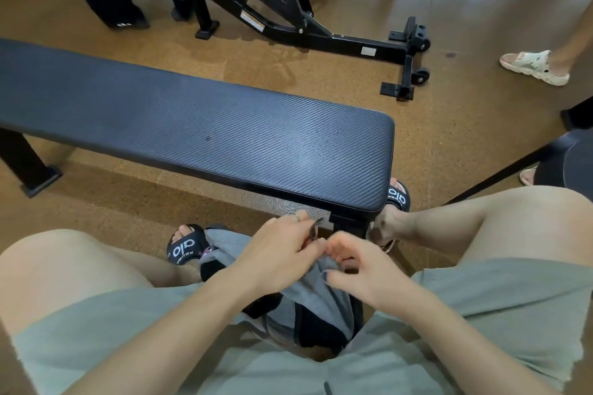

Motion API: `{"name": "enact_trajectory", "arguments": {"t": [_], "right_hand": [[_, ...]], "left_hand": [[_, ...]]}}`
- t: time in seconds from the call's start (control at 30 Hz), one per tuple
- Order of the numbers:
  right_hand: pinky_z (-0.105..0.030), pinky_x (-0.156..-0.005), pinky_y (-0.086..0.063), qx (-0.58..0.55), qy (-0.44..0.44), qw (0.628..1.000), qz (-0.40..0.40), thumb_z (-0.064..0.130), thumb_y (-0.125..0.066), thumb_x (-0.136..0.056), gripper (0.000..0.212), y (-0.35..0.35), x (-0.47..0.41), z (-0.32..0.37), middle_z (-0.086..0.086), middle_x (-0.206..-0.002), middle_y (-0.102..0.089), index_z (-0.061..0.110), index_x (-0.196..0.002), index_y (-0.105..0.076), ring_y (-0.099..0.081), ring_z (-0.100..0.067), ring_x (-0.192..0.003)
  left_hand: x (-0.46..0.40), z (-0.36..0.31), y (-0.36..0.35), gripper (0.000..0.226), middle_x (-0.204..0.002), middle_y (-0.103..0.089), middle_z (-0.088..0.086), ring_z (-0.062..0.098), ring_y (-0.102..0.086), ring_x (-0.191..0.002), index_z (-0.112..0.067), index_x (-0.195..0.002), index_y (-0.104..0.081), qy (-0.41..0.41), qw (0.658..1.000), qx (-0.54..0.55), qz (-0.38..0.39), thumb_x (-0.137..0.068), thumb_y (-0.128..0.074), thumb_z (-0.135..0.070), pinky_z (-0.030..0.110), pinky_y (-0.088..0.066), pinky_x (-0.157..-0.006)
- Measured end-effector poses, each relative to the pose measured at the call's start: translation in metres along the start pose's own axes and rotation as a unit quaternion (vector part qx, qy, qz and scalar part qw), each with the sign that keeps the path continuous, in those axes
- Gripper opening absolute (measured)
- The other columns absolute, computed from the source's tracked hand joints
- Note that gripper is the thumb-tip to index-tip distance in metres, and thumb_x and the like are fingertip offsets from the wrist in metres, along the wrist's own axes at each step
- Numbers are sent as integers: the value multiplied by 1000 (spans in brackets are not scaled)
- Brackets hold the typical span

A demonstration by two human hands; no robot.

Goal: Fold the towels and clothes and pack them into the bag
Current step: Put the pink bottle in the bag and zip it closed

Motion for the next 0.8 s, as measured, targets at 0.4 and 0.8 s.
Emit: {"name": "enact_trajectory", "arguments": {"t": [0.4, 0.8], "right_hand": [[-35, -66, -45, 227, 35, 973, 27, 16, -67, -83, 31, 32, 2, -2, 5, -76, -50, 30, -77, -40, -47, -10, -69], [-28, -62, -42, 304, 90, 946, 70, 16, -51, -92, 10, -64, -78, 67, 5, -82, -58, 23, -85, -52, -55, -12, -74]], "left_hand": [[29, 143, 56, 24, -79, -65, -2, 19, -59, -74, -11, -80, -59, 274, 951, 138, -34, -96, -58, -29, 35, -47, -71], [23, 162, 32, 27, -85, -63, -5, 17, -58, -81, -25, -81, -65, 249, 921, 300, 10, -89, -53, -48, 35, -44, -81]]}}
Point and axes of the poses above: each hand's wrist, its own x-axis away from the middle knuckle, its own y-axis out of the back of the hand, z = x × y, the point moved 9 cm from there along -x, towards the middle knuckle
